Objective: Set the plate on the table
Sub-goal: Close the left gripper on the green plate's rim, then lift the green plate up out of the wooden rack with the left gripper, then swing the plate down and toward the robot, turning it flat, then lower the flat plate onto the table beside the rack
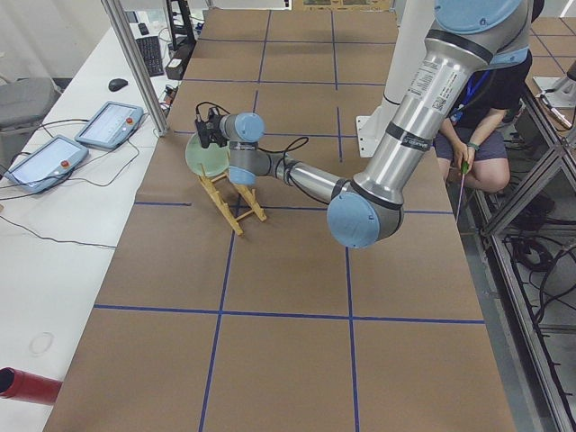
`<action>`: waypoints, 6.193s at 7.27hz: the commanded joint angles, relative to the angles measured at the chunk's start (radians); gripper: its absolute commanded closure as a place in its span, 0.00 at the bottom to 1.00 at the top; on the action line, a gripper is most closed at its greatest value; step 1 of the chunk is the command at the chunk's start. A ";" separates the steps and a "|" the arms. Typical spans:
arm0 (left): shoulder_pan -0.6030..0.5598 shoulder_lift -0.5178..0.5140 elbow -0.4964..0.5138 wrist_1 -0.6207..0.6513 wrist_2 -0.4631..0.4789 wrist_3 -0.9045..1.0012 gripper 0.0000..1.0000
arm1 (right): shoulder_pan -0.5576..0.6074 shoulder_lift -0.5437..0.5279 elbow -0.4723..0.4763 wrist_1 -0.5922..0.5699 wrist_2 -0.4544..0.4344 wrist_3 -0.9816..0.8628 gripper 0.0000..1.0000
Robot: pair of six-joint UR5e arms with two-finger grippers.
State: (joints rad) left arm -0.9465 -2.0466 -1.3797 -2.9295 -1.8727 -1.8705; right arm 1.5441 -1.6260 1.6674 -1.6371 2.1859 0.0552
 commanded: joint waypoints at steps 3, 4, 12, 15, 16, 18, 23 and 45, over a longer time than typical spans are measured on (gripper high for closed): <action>0.005 -0.003 0.011 0.006 0.001 0.005 0.75 | 0.001 0.000 0.000 0.000 0.000 0.000 0.00; 0.005 -0.007 0.017 0.007 0.003 0.005 0.75 | 0.001 0.000 0.000 0.000 0.000 0.000 0.00; 0.000 -0.007 0.018 0.000 0.001 0.008 0.99 | -0.001 0.000 0.000 0.000 0.000 0.000 0.00; -0.005 0.005 0.014 -0.065 -0.002 -0.001 1.00 | 0.001 0.000 0.000 0.000 0.000 0.000 0.00; -0.006 0.008 0.014 -0.086 -0.002 -0.001 1.00 | -0.001 0.000 0.000 0.000 0.000 0.000 0.00; -0.006 0.037 0.016 -0.141 -0.002 -0.003 1.00 | 0.001 0.000 0.000 0.000 0.000 0.000 0.00; -0.127 0.037 0.007 -0.238 -0.104 -0.126 1.00 | -0.001 0.000 0.000 0.000 0.000 0.000 0.00; 0.568 -0.299 -0.231 1.508 0.362 0.988 0.17 | -0.001 0.000 0.000 0.000 0.000 0.000 0.00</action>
State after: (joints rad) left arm -0.3830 -2.3438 -1.6140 -1.4200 -1.5116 -0.9097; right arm 1.5432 -1.6260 1.6674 -1.6374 2.1860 0.0552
